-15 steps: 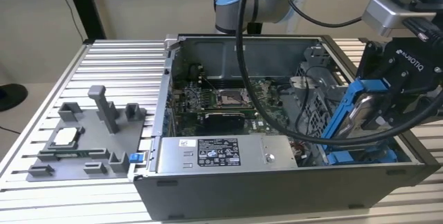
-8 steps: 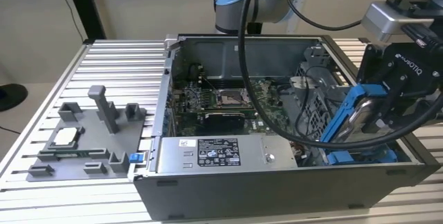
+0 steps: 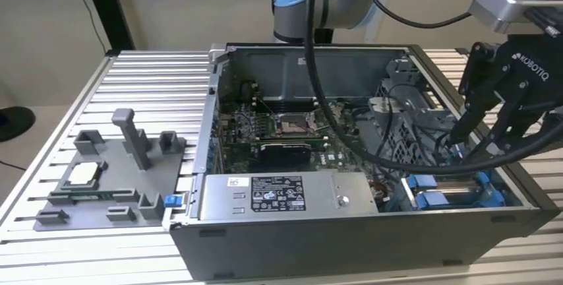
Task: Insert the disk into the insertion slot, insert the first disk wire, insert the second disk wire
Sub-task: 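Insert the disk into the insertion slot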
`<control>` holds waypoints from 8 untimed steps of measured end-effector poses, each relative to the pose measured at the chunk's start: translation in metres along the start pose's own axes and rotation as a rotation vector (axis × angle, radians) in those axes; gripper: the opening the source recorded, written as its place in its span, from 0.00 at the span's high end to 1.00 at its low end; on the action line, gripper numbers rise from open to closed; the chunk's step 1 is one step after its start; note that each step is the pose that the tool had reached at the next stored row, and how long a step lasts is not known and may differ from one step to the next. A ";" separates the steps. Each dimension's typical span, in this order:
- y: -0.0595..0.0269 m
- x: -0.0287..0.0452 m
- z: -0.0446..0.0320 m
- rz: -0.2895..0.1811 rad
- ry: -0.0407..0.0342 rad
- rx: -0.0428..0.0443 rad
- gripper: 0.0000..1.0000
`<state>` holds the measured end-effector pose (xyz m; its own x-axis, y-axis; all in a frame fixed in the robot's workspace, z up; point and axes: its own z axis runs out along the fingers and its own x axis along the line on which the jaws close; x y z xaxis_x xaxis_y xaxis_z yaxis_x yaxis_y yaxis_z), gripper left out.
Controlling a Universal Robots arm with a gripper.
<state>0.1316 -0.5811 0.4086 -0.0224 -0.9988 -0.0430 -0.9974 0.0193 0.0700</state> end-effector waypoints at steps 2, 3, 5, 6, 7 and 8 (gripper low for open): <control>0.0005 -0.0003 -0.0068 0.000 0.0001 -0.0002 0.00; 0.0005 -0.0004 -0.0076 0.000 0.0001 -0.0002 0.00; 0.0005 -0.0012 -0.0074 0.000 0.0000 0.0009 0.00; 0.0004 -0.0023 -0.0069 0.000 0.0001 0.0023 0.00; 0.0005 -0.0041 -0.0057 -0.003 0.0003 0.0058 0.00; 0.0005 -0.0062 -0.0044 -0.009 0.0006 0.0100 0.00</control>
<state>0.1315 -0.5751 0.4133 -0.0137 -0.9990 -0.0430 -0.9982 0.0111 0.0596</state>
